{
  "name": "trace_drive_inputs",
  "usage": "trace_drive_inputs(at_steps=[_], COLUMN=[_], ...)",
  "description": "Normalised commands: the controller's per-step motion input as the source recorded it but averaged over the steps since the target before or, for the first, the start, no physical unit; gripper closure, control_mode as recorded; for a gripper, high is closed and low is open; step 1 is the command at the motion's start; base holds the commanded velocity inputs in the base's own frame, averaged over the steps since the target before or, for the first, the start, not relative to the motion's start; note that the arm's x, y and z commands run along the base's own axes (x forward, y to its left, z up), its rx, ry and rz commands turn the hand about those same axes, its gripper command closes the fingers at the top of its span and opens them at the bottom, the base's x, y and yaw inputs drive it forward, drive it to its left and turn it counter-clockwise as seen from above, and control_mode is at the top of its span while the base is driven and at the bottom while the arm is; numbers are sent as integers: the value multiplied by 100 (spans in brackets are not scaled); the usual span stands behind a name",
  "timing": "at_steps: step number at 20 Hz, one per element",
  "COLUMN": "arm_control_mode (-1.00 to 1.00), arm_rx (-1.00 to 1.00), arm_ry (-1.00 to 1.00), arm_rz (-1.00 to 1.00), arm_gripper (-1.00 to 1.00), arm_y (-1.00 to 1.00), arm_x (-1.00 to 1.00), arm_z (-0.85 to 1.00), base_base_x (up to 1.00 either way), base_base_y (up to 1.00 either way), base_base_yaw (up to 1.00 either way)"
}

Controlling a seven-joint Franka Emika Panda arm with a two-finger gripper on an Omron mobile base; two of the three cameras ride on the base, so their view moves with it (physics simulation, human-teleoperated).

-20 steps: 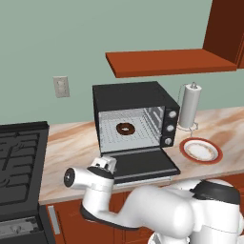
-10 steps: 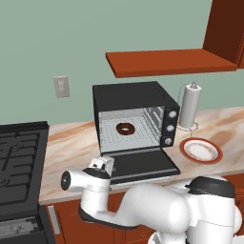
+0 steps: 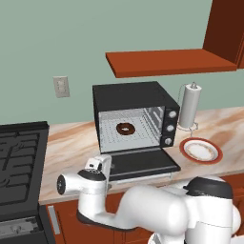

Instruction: Pick up the bagel from the plate, place it on the toaster oven rack, close the door, and set the timer.

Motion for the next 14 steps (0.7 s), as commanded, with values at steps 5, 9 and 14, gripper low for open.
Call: trace_drive_inputs(at_steps=[5, 9, 14], arm_control_mode=[-100, -100, -100], arm_rx=[-6, -4, -2], arm_ry=[-5, -1, -4], arm_rz=[0, 3, 17], arm_gripper=[-100, -100, -100], arm_y=[-24, -42, -53], arm_x=[45, 66, 68], arm_z=[47, 36, 25], base_base_x=[0, 0, 0], base_base_y=[0, 0, 0], base_base_yaw=[0, 0, 0])
